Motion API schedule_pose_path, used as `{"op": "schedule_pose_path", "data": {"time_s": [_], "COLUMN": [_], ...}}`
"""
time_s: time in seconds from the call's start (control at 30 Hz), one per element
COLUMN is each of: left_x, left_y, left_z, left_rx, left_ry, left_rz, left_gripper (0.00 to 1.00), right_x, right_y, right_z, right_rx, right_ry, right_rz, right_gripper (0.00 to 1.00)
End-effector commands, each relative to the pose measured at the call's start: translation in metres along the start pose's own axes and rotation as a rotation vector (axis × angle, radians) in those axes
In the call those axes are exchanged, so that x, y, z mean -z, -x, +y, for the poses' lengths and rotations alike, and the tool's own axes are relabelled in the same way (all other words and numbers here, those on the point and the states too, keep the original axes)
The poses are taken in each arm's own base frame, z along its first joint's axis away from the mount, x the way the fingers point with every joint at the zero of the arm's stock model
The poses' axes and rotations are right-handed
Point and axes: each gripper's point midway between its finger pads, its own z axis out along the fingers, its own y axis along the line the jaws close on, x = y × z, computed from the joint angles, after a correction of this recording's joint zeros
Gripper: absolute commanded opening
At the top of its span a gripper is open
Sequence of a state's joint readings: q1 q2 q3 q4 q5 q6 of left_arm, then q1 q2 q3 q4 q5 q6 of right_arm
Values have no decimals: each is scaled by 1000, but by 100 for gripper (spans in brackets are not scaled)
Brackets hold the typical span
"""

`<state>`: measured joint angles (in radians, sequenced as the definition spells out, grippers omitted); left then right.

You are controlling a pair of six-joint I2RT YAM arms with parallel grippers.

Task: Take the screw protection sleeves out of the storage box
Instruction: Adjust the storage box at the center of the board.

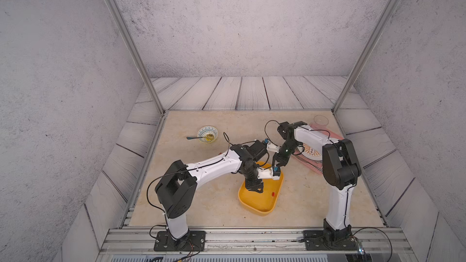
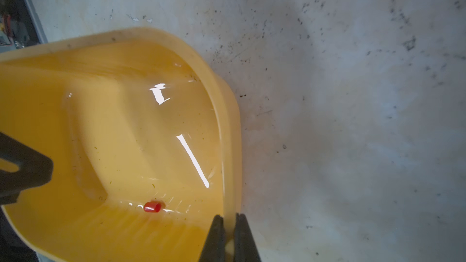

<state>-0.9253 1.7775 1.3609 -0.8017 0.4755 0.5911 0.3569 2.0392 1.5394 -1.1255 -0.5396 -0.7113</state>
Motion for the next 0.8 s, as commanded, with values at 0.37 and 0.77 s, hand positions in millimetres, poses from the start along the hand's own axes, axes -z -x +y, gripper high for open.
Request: {"op": "schedule_pose_path", "data": {"time_s": [0.37, 0.77], "left_x": [-34, -37], "left_y": [2, 7], "left_z": [21, 30], "left_rx": [-18, 19], "left_ry": [35, 75], "left_rz": [66, 38], "left_gripper": [46, 46], "right_x": [3, 20], "right_y": [-2, 7], "right_z": [-5, 3], "right_rx": [2, 46], "right_ry": [-80, -180], "right_rz": [-39, -52], "right_gripper": [0, 0]}}
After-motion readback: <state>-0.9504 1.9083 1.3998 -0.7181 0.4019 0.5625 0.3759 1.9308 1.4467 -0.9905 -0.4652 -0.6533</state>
